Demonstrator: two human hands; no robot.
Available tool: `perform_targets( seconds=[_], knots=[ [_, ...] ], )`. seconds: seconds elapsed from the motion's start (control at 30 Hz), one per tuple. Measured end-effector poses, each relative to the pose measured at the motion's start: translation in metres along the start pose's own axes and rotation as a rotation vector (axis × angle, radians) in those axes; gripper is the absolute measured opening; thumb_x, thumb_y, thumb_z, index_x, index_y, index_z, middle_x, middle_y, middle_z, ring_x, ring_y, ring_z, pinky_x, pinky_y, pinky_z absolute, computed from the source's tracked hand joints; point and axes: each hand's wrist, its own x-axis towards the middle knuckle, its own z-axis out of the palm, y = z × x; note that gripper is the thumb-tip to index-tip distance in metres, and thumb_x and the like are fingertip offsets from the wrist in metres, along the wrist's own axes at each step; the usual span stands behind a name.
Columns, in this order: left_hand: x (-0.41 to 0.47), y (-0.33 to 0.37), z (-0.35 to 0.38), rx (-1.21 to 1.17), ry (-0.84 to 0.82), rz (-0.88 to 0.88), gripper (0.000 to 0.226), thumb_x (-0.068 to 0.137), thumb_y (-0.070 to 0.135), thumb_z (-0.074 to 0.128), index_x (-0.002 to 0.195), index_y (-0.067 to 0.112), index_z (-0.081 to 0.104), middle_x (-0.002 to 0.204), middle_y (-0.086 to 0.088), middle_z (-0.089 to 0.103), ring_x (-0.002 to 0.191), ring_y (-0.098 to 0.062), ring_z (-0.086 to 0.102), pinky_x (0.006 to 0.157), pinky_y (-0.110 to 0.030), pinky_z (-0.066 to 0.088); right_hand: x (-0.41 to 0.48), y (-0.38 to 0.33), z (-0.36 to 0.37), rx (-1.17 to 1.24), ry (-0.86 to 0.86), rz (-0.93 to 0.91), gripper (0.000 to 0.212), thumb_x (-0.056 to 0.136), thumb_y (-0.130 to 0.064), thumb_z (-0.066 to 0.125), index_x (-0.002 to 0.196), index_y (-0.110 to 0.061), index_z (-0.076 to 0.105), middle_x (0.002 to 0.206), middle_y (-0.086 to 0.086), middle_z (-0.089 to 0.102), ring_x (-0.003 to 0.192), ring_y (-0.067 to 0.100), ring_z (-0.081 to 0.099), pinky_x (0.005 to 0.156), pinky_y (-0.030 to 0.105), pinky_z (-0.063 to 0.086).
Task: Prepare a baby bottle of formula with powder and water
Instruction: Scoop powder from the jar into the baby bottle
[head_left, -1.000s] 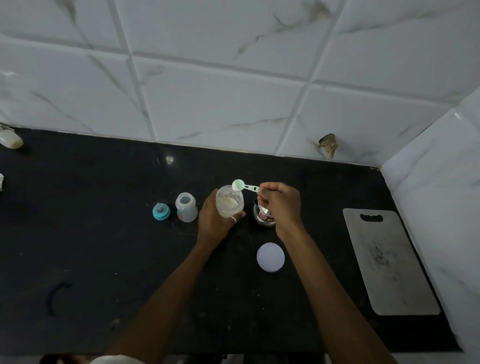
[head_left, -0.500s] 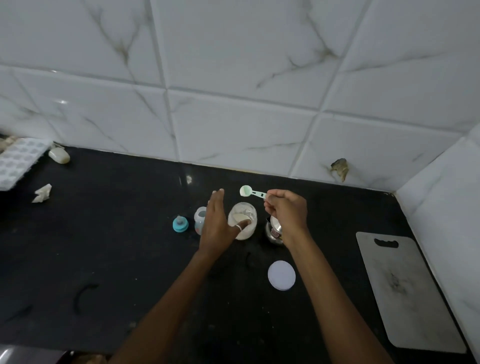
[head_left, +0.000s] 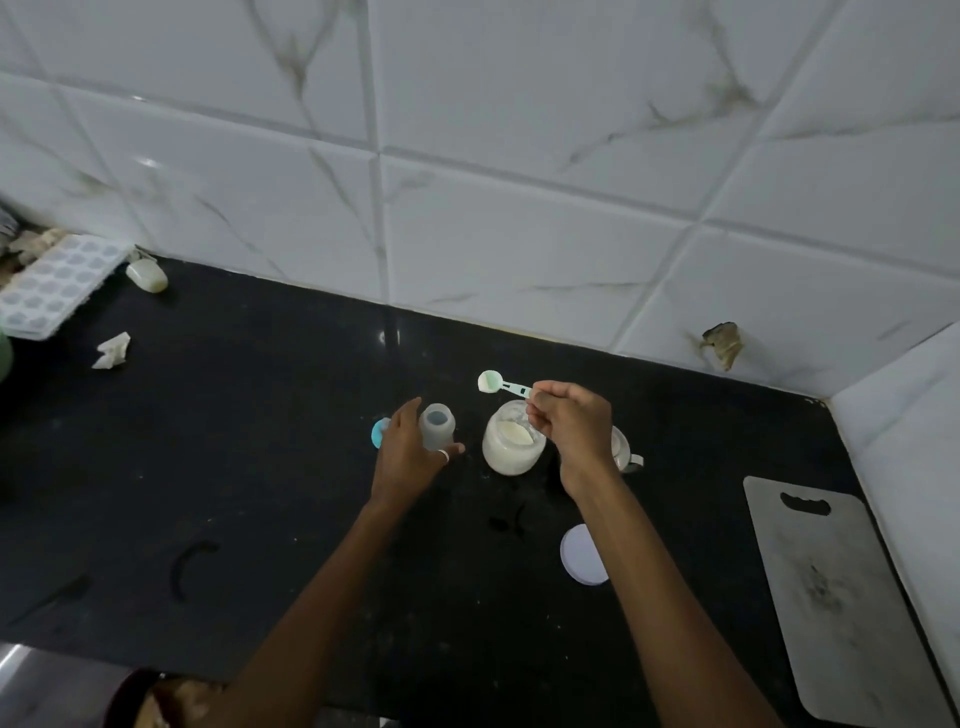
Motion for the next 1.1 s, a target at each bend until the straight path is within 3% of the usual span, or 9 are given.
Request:
perform_targets(
  seconds=[0.13, 0.4, 0.57, 0.77, 0.87, 1.1],
  knots=[
    [0.004, -0.005, 0.005, -0.034, -0.006, 0.029, 0.064, 0.075, 0.024, 0.09, 0.128, 0.015, 0.057, 0.118, 0.002, 0.067, 0.109, -0.015, 0.064, 0.094, -0.035, 0.056, 0.003, 0.006, 0.004, 0.013, 0.018, 0.038, 0.014, 0.09, 0.005, 0.067, 0.092, -0.005, 0.077, 0.085, 0.014, 0.077, 0.068, 0.014, 0.071, 0.075, 0.028, 0.063],
    [0.002, 0.007, -0.001, -0.079, 0.025, 0.043, 0.047, 0.081, 0.016, 0.084, 0.122, 0.016, 0.061, 0.109, 0.005, 0.069, 0.098, -0.009, 0.066, 0.084, -0.023, 0.056, -0.003, -0.007, 0.002, 0.017, 0.006, 0.018, 0.017, 0.09, 0.006, 0.066, 0.088, -0.007, 0.077, 0.083, 0.016, 0.075, 0.069, 0.018, 0.069, 0.072, 0.029, 0.061],
    [0.005, 0.053, -0.029, -0.048, 0.068, 0.14, 0.053, 0.075, 0.032, 0.088, 0.121, 0.018, 0.066, 0.108, 0.006, 0.072, 0.098, -0.014, 0.068, 0.086, -0.032, 0.057, -0.012, -0.046, -0.005, 0.066, -0.025, -0.024, 0.013, 0.09, 0.004, 0.067, 0.091, -0.004, 0.077, 0.087, 0.016, 0.077, 0.076, 0.019, 0.072, 0.071, 0.028, 0.062],
    [0.006, 0.136, -0.074, -0.017, 0.121, 0.345, 0.06, 0.072, 0.037, 0.09, 0.124, 0.017, 0.068, 0.103, 0.005, 0.072, 0.097, -0.016, 0.069, 0.083, -0.027, 0.053, -0.033, -0.127, -0.017, 0.147, -0.054, -0.107, 0.01, 0.088, 0.003, 0.067, 0.091, -0.001, 0.076, 0.085, 0.016, 0.076, 0.073, 0.02, 0.071, 0.075, 0.029, 0.063],
    [0.003, 0.178, -0.097, 0.014, 0.152, 0.436, 0.074, 0.074, 0.044, 0.087, 0.137, 0.017, 0.062, 0.119, -0.002, 0.072, 0.106, -0.019, 0.069, 0.091, -0.032, 0.056, -0.044, -0.171, -0.025, 0.177, -0.059, -0.176, 0.011, 0.084, 0.005, 0.067, 0.089, 0.002, 0.077, 0.083, 0.019, 0.075, 0.068, 0.02, 0.07, 0.071, 0.028, 0.062],
    [-0.015, 0.235, -0.127, -0.088, 0.208, 0.521, 0.071, 0.072, 0.044, 0.087, 0.137, 0.031, 0.062, 0.115, 0.01, 0.073, 0.104, -0.007, 0.068, 0.089, -0.019, 0.05, -0.071, -0.223, -0.042, 0.189, -0.107, -0.265, 0.012, 0.08, 0.002, 0.07, 0.091, 0.006, 0.075, 0.077, 0.017, 0.073, 0.066, 0.02, 0.068, 0.065, 0.026, 0.06]
  ],
)
